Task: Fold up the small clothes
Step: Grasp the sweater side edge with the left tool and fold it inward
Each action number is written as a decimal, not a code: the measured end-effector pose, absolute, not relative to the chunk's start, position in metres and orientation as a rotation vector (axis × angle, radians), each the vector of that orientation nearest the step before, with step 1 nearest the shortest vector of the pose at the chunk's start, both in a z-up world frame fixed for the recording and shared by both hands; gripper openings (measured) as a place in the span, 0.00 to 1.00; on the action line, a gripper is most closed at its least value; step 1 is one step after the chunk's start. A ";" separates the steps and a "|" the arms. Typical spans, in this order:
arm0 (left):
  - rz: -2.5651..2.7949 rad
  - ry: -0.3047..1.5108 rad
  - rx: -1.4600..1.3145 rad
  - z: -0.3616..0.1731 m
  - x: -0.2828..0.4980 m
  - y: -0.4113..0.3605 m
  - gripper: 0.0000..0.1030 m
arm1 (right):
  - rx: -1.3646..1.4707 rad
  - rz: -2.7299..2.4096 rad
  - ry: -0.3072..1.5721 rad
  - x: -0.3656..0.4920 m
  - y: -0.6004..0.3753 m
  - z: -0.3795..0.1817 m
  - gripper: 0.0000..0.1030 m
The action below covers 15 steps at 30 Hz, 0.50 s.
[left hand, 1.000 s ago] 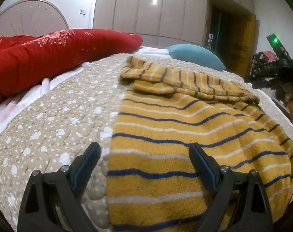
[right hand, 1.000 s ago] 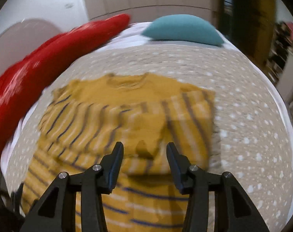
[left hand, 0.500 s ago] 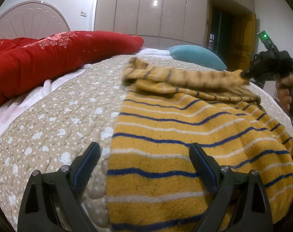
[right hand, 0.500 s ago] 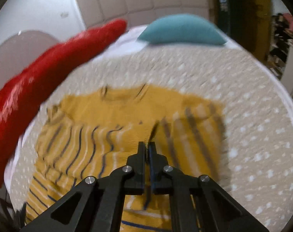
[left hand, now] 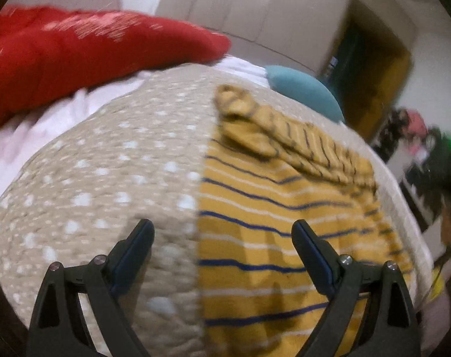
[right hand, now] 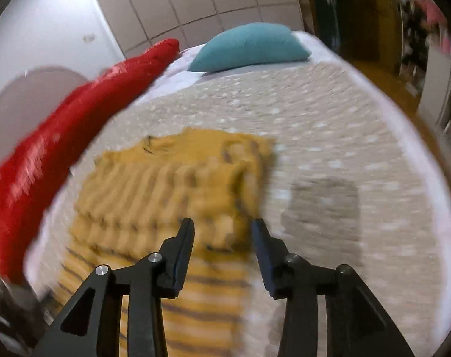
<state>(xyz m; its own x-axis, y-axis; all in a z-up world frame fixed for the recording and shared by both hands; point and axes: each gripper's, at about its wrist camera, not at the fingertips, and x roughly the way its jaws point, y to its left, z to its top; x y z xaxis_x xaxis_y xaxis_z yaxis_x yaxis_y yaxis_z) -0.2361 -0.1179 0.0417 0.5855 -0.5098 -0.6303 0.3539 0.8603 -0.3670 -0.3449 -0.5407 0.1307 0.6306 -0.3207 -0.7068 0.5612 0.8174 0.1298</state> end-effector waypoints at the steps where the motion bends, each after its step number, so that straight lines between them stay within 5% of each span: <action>1: -0.499 0.808 -0.233 0.043 -0.234 -0.112 0.90 | 0.274 -0.579 0.754 -0.359 -0.538 0.134 0.46; 5: -0.470 0.849 -0.314 0.046 -0.229 -0.087 0.90 | -0.056 -0.885 0.867 -0.417 -0.531 0.135 0.52; 15: -0.522 0.955 -0.304 0.029 -0.223 -0.112 0.90 | 0.607 -0.251 0.785 -0.458 -0.469 0.032 0.56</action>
